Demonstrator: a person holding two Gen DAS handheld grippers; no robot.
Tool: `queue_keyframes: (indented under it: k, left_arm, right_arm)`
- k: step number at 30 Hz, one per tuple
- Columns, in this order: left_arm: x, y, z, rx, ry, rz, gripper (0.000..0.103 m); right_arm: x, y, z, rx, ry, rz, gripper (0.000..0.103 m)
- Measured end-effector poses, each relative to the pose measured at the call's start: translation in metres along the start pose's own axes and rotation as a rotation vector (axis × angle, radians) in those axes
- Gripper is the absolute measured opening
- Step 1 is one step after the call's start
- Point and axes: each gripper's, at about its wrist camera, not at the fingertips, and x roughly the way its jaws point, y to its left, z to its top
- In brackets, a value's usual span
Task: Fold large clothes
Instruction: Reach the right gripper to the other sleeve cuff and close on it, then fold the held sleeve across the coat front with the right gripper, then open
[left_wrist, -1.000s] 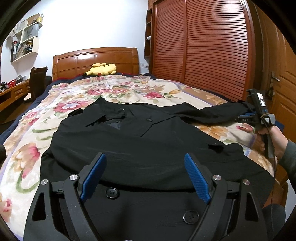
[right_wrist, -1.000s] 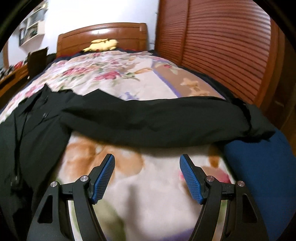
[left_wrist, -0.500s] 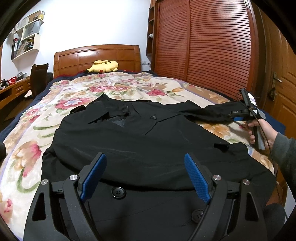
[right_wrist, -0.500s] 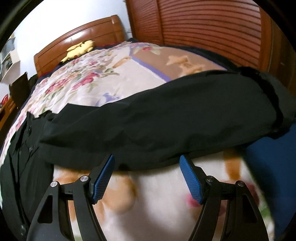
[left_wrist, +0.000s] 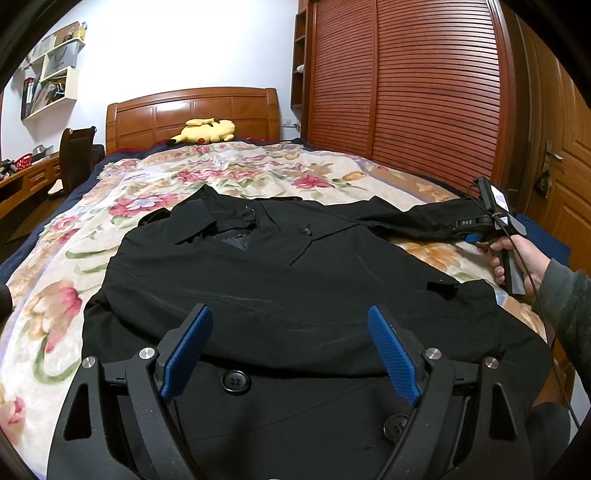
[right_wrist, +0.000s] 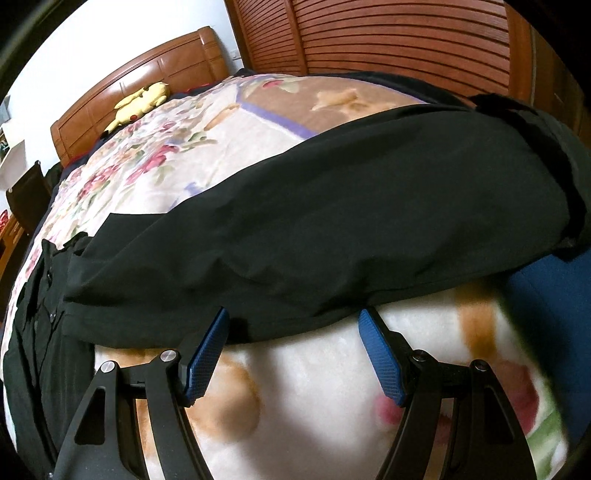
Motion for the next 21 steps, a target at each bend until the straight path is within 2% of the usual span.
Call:
queue_keyframes:
  k: [1,2,3,5,12,16,21]
  left_arm:
    - [0.000,0.000,0.000,0.000,0.001,-0.001,0.087]
    - [0.001,0.000,0.000,0.000,0.002,-0.001,0.086]
    - [0.001,0.000,-0.001,-0.001,0.004,-0.003,0.086]
    - [0.002,0.000,-0.001,-0.003,0.008,-0.006,0.086]
    - [0.000,0.003,-0.001,-0.007,0.006,-0.015,0.087]
    - [-0.001,0.004,0.000,-0.009,0.001,-0.021,0.087]
    - [-0.003,0.006,0.000,-0.015,0.000,-0.021,0.087]
  right_arm:
    - [0.001,0.001,0.003,-0.016,-0.002,-0.015,0.037]
    - [0.001,0.001,0.005,-0.033,-0.005,-0.017,0.018]
    - [0.000,0.002,0.007,-0.049,-0.001,-0.002,0.005]
    - [-0.008,0.009,0.009,-0.100,-0.023,-0.012,0.004]
    - [-0.062,0.038,0.009,-0.233,-0.200,-0.056,0.002]
    - [-0.090,0.058,0.000,-0.294,-0.254,-0.031,0.002]
    - [-0.142,0.081,-0.016,-0.345,-0.389,0.057,0.002]
